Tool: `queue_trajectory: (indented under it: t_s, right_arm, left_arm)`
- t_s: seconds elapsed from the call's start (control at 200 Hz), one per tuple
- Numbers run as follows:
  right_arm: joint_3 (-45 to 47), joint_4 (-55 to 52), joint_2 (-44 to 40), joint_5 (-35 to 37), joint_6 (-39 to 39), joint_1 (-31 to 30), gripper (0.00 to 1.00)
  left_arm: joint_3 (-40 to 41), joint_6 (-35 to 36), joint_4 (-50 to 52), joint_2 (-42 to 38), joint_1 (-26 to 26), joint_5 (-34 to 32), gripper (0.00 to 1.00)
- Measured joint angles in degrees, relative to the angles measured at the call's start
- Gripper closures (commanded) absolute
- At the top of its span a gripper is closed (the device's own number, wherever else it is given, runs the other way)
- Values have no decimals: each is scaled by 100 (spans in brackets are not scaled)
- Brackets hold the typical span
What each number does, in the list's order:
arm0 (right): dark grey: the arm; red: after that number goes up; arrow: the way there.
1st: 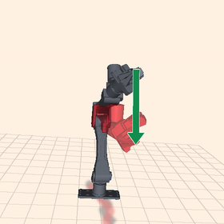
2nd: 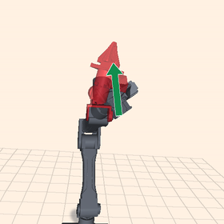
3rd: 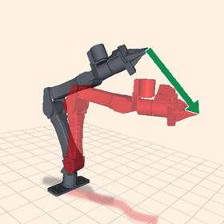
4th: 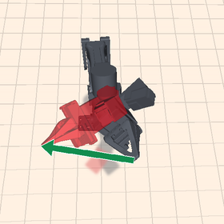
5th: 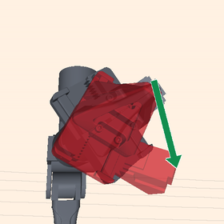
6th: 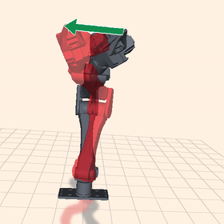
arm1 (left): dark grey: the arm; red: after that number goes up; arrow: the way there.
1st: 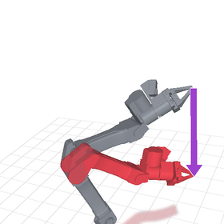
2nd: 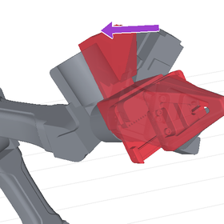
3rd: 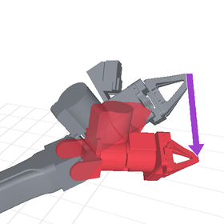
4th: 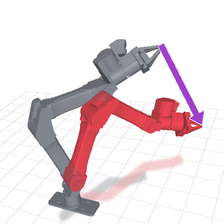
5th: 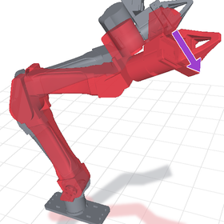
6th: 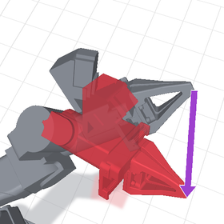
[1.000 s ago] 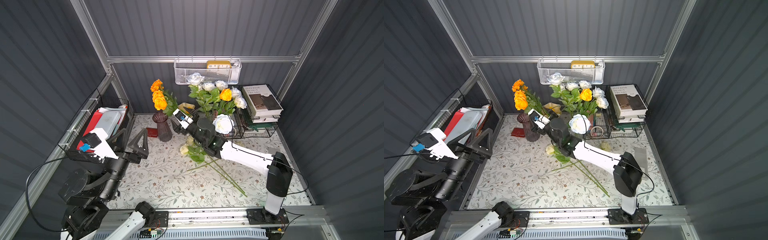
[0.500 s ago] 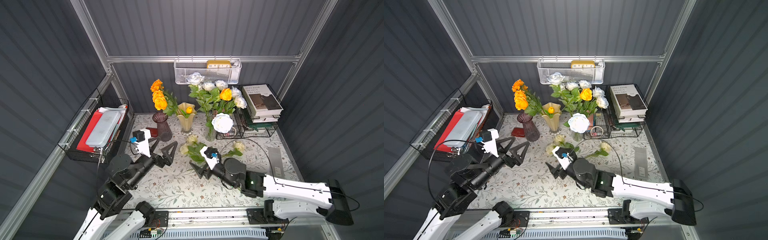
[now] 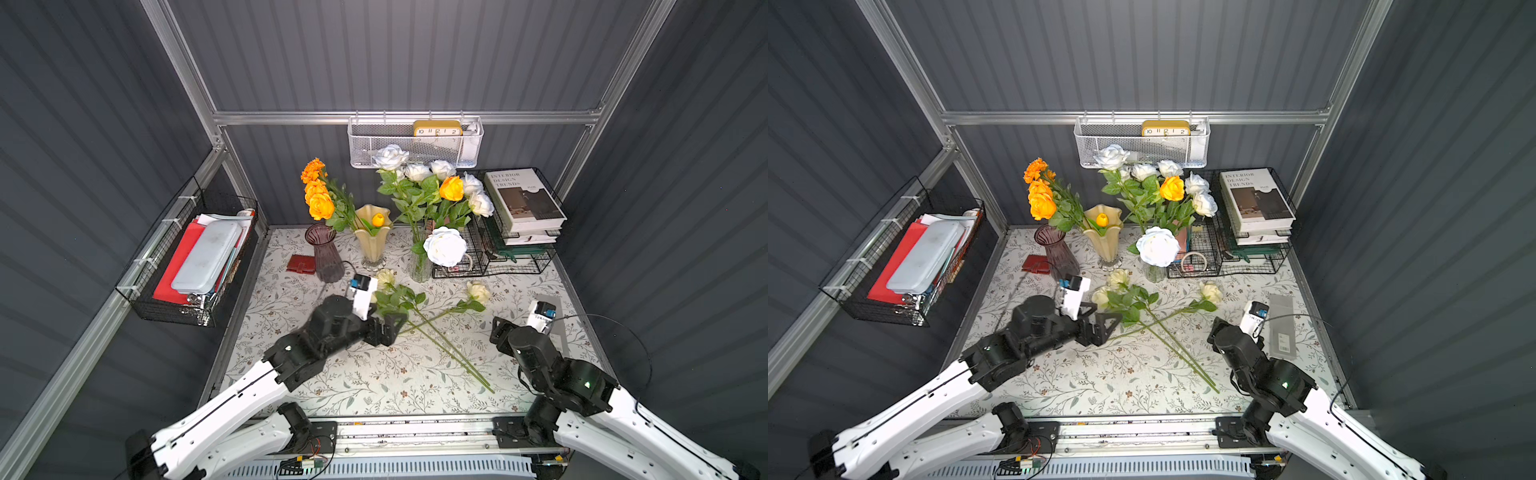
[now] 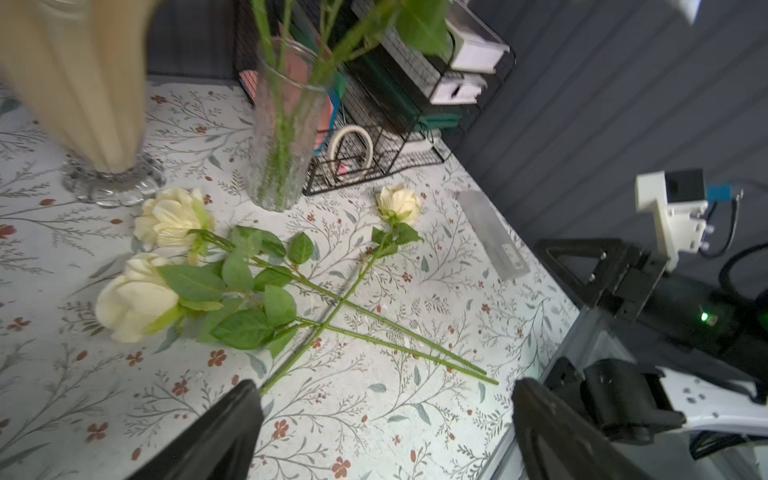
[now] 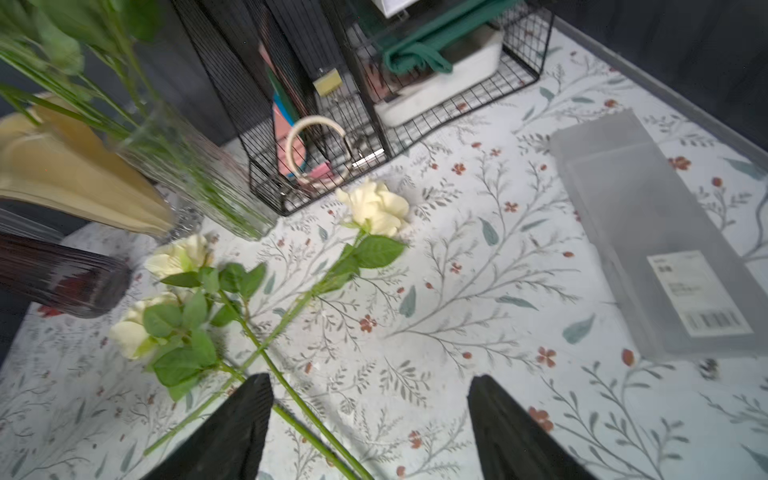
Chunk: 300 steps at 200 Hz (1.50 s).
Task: Arrange the flowers in different vases according to their colors
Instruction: Pick up the flower at the center of the board.
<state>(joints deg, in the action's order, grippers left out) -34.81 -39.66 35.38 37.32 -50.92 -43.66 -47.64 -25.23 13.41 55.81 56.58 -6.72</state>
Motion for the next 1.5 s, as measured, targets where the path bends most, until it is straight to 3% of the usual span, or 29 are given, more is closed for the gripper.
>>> queue_trajectory:
  t_s: [0.06,0.12,0.29,0.54,0.74,1.001,1.201,1.331,1.501]
  right_arm:
    - [0,-35,411,-109,-57,92,21]
    - [0,4,835,-273,-57,251,21]
    - [0,455,1099,-964,240,1471,17]
    - [4,1056,1281,-2090,796,3193,17]
    - [111,1294,1305,-2653,1088,3591,17]
    - [245,1521,1305,-3080,1364,3807,17]
    - [291,1641,1303,-3268,1482,3897,17]
    - [310,1648,1274,-3331,1554,3936,17]
    - [334,1646,1174,-3362,1613,3982,17]
  left_arm:
    - [-162,-94,-94,590,501,-293,1]
    - [-214,-179,-243,1062,667,-496,1]
    - [-341,-238,-525,1882,675,-706,1]
    - [-1182,144,-962,3637,557,-498,3]
    - [-2044,455,-693,4833,175,-455,7]
    - [-2879,859,-387,5720,109,-511,11]
    - [-3333,1119,-175,6301,98,-553,22]
    - [-3628,1255,-11,6623,44,-647,46]
    - [-3777,1456,144,6758,9,-748,66]
